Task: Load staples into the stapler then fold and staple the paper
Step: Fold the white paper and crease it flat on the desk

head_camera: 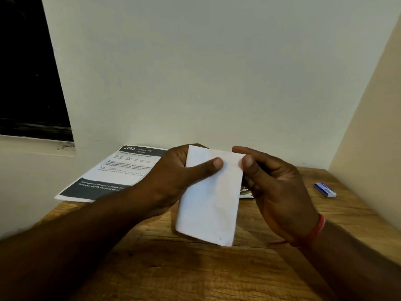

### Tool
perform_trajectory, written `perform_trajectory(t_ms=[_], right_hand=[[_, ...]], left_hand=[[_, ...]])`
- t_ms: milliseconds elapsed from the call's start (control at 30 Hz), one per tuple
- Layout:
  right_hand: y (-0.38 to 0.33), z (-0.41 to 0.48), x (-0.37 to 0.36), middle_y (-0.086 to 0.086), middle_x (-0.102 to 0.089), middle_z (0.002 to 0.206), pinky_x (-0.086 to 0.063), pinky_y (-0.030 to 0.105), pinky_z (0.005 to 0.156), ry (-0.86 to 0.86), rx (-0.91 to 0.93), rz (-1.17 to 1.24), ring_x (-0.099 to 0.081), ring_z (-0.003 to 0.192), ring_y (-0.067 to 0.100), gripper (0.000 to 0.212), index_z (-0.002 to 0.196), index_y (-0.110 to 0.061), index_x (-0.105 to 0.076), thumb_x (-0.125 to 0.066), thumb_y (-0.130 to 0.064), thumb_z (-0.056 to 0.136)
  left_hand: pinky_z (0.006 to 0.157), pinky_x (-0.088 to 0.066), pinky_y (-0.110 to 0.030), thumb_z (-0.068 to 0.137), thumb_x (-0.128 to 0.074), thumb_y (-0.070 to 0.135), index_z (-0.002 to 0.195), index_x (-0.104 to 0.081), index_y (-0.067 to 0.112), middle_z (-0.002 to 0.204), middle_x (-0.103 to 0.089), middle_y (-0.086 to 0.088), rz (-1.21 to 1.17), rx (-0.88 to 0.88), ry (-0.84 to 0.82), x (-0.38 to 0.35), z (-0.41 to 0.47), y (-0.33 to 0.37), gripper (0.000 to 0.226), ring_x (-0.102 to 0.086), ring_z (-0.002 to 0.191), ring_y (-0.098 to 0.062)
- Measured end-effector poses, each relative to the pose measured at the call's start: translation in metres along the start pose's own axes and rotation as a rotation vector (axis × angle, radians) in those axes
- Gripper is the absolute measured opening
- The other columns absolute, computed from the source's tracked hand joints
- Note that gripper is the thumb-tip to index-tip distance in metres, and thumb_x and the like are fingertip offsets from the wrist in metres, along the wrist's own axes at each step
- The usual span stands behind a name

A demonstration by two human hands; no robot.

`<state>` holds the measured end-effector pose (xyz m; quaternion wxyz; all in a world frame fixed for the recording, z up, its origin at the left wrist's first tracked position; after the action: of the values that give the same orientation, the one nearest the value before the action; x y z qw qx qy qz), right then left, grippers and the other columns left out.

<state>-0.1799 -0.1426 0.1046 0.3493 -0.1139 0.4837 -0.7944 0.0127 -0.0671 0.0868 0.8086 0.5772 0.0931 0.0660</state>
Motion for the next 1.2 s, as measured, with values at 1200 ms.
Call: perform_trajectory(t_ms=[1200], right_hand=[[0.031, -0.003, -0.014, 0.0, -0.084, 0.087, -0.063, 0.024, 0.073, -0.302, -0.264, 0.356, -0.073, 0.073, 0.009, 0.022, 0.099, -0.018, -0.093, -0.098, -0.024, 0.079]], left_hand=[[0.103, -0.064, -0.056, 0.097, -0.08, 0.025, 0.131, -0.069, -0.012, 0.128, -0.076, -0.039, -0.169, 0.232, -0.033, -0.011, -0.01, -0.01, 0.052, -0.073, 0.127, -0.059]])
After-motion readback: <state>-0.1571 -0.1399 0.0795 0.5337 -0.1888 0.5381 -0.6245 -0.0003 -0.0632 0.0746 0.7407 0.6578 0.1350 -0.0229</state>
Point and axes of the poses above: each hand's wrist, its own z-axis towards the middle knuckle, its own x-axis out of the back of the hand, y = z × x, the point moved 7 cm from there along z, towards the middle knuckle
